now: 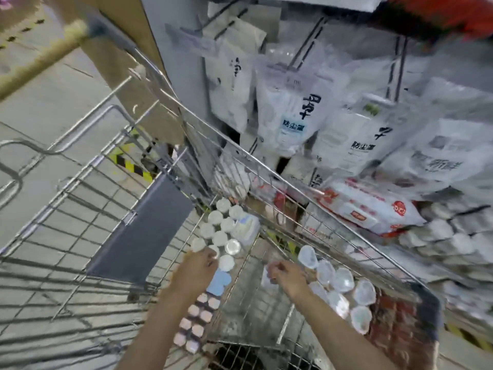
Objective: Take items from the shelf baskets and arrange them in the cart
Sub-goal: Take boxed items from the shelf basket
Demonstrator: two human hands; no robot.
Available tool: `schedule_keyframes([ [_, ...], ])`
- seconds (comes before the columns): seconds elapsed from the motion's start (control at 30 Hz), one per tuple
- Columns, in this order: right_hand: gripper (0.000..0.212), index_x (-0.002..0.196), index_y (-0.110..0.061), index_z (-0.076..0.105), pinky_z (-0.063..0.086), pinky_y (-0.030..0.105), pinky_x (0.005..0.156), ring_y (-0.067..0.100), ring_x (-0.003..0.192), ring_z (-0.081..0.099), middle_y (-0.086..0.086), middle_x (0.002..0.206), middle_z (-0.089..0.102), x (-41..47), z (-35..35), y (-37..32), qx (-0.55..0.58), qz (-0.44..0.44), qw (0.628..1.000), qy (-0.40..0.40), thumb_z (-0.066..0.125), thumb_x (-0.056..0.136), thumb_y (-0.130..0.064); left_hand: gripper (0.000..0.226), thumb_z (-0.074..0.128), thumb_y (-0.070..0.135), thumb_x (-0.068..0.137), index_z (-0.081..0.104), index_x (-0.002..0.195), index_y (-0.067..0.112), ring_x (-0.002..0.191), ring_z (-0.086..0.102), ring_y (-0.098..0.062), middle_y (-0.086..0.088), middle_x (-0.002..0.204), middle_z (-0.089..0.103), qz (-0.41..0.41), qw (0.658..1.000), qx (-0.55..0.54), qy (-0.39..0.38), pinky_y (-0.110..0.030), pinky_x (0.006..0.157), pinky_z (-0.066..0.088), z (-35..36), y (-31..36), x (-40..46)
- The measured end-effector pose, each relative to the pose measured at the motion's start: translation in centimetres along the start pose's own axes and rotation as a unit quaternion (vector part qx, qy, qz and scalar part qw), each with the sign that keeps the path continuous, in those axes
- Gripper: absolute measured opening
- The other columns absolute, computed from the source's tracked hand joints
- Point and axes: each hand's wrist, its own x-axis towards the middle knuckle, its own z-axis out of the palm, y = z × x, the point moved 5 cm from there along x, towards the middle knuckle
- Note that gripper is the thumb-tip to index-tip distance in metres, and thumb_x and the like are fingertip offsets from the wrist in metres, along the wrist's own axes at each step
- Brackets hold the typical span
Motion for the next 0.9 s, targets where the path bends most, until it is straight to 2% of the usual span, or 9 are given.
schedule_keyframes([
  [0.1,0.013,0.084,-0.006,0.061,0.047,0.035,0.080,0.022,0.086,0.054,0.006,0.083,0.057,4.4,2.7,0.3,0.025,0.026,0.999,-0.004,0.063,0.091,-0.017,0.019,0.050,0.019,0.095,0.047,0.091,0.037,0.106,0.061,-0.027,-0.012,0.113,0.065,-0.004,1.000,-0.013,-0.013,-0.042,0.094,0.048,1.2,-1.5,3.3],
  [0.17,0.030,0.105,-0.002,0.062,0.045,0.029,0.074,0.021,0.088,0.056,0.007,0.093,0.060,6.8,3.9,0.3,0.034,0.048,0.998,0.005,0.065,0.090,-0.028,0.014,0.050,0.019,0.094,0.050,0.095,0.033,0.106,0.060,-0.029,-0.013,0.112,0.065,-0.009,0.999,-0.010,-0.031,-0.044,0.093,0.048,2.2,-2.5,5.0],
  [0.27,0.045,0.118,-0.008,0.057,0.042,0.022,0.081,0.020,0.100,0.059,0.005,0.109,0.063,9.4,4.9,-0.1,0.027,0.061,0.997,0.034,0.064,0.089,-0.041,0.011,0.051,0.022,0.094,0.054,0.100,0.030,0.104,0.061,-0.029,-0.011,0.109,0.067,0.010,0.999,0.007,-0.040,-0.045,0.093,0.047,3.0,-3.3,6.9],
  [0.4,0.044,0.117,-0.016,0.056,0.029,0.010,0.045,0.008,0.068,0.048,-0.004,0.091,0.058,12.5,5.1,-1.4,0.053,0.060,0.992,0.100,0.066,0.086,-0.045,0.022,0.048,0.020,0.096,0.063,0.110,0.013,0.100,0.063,-0.028,-0.009,0.103,0.068,0.006,0.999,0.000,-0.039,-0.045,0.092,0.047,4.0,-3.9,9.3],
  [0.43,0.042,0.115,-0.017,0.058,0.025,0.010,0.044,0.008,0.067,0.048,-0.003,0.090,0.059,13.1,5.2,-1.5,0.068,0.063,0.989,0.112,0.068,0.085,-0.044,0.020,0.048,0.018,0.095,0.063,0.107,0.013,0.098,0.063,-0.028,-0.009,0.100,0.069,0.000,0.999,-0.012,-0.042,-0.046,0.091,0.047,4.1,-4.0,9.9],
  [0.6,0.041,0.109,-0.012,0.065,0.035,0.022,0.055,0.013,0.074,0.054,0.001,0.096,0.067,14.9,5.8,-1.4,0.080,0.064,0.983,0.150,0.075,0.080,-0.039,0.018,0.049,0.017,0.093,0.058,0.093,0.033,0.094,0.063,-0.023,-0.001,0.097,0.069,-0.008,0.998,-0.036,-0.045,-0.043,0.092,0.047,4.4,-3.8,12.0],
  [0.67,0.041,0.109,-0.009,0.067,0.040,0.024,0.064,0.017,0.081,0.060,0.006,0.100,0.070,15.2,6.1,-1.3,0.068,0.056,0.985,0.149,0.074,0.081,-0.039,0.021,0.050,0.015,0.093,0.054,0.083,0.032,0.089,0.063,-0.027,-0.007,0.090,0.068,-0.006,0.998,-0.043,-0.046,-0.045,0.088,0.048,4.8,-3.8,12.5],
  [0.77,0.034,0.110,-0.008,0.069,0.044,0.025,0.069,0.020,0.083,0.063,0.010,0.102,0.071,15.2,6.2,-0.9,0.084,0.042,0.985,0.147,0.069,0.086,-0.032,0.013,0.047,0.008,0.093,0.058,0.091,0.016,0.089,0.062,-0.031,-0.016,0.090,0.066,0.005,0.998,-0.041,-0.042,-0.045,0.084,0.049,5.1,-3.6,13.2],
  [0.9,0.026,0.106,-0.005,0.068,0.051,0.034,0.082,0.025,0.088,0.064,0.011,0.098,0.070,14.0,5.3,0.2,0.172,0.057,0.971,0.155,0.070,0.087,-0.022,0.020,0.045,0.006,0.095,0.060,0.107,0.013,0.097,0.061,-0.028,-0.013,0.104,0.066,0.023,0.999,-0.034,-0.009,-0.037,0.085,0.049,5.0,-1.9,14.0],
])
